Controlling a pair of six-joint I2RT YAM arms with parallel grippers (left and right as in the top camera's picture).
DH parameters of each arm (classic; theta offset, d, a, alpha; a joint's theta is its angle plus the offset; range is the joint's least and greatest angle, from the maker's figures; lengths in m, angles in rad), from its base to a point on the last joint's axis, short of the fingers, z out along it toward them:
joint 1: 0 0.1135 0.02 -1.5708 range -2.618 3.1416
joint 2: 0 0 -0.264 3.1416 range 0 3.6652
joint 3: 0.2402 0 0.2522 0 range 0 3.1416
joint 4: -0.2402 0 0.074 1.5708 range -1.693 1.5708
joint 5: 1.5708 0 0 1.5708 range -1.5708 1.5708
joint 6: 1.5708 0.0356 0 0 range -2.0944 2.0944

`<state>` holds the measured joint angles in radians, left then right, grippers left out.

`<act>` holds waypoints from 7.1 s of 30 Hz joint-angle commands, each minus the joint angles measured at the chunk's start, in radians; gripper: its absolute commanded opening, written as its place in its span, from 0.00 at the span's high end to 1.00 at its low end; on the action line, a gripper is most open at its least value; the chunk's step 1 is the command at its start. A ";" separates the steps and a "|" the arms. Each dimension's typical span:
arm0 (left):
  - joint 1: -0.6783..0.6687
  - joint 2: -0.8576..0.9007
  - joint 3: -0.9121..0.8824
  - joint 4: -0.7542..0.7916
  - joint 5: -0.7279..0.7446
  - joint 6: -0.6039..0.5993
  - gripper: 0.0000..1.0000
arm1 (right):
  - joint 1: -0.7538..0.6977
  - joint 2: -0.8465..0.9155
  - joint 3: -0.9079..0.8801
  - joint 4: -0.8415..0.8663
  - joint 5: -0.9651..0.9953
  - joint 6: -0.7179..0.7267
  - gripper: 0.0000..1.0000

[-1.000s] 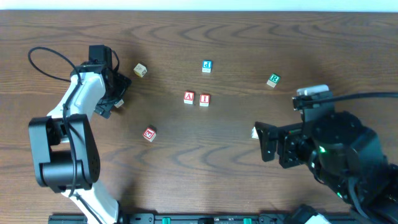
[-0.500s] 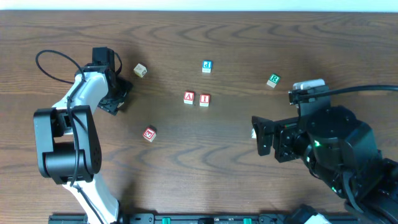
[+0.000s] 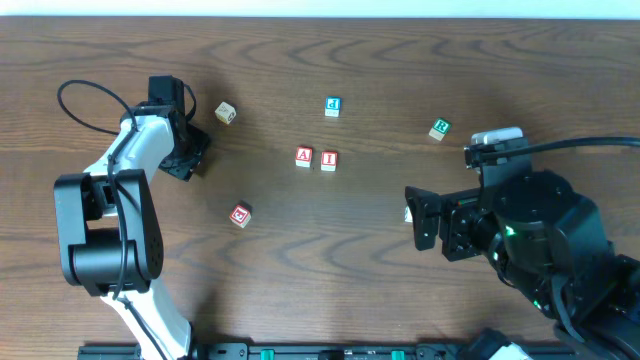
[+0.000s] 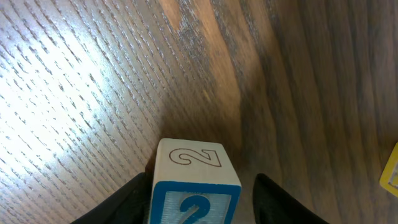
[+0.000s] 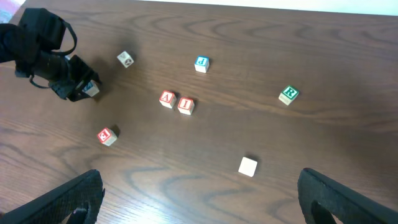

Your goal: Spell out Ai2

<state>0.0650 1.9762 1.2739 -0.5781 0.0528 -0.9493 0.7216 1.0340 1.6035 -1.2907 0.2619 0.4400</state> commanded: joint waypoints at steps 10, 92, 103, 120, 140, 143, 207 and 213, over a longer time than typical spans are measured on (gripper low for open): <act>0.000 0.013 0.018 -0.018 -0.015 -0.003 0.62 | -0.010 0.001 0.005 -0.007 0.023 -0.011 0.01; -0.792 0.232 0.464 -0.170 -0.077 0.412 0.95 | -0.192 -0.090 0.488 -0.161 0.161 -0.240 0.01; -0.792 0.275 0.464 -0.168 -0.059 0.412 0.95 | -0.192 -0.090 0.488 -0.166 0.170 -0.240 0.01; -0.792 0.277 0.464 -0.139 -0.064 0.420 0.77 | -0.192 -0.090 0.488 -0.172 0.183 -0.240 0.01; -0.792 0.277 0.464 -0.127 -0.090 0.419 0.57 | -0.192 -0.090 0.488 -0.177 0.183 -0.240 0.01; -0.792 0.277 0.464 -0.121 -0.100 0.420 0.56 | -0.192 -0.090 0.488 -0.177 0.183 -0.240 0.01; -0.010 -0.634 0.122 -0.404 0.126 0.734 0.57 | -0.972 0.351 -0.149 0.222 -0.909 -0.451 0.17; -0.036 -0.345 0.122 -0.362 0.338 0.743 0.67 | -0.904 0.585 -0.166 0.220 -0.959 -0.407 0.39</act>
<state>0.0498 1.5414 1.4071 -0.9463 0.2501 -0.2264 -0.2222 1.5391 1.4433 -1.0706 -0.6090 -0.0036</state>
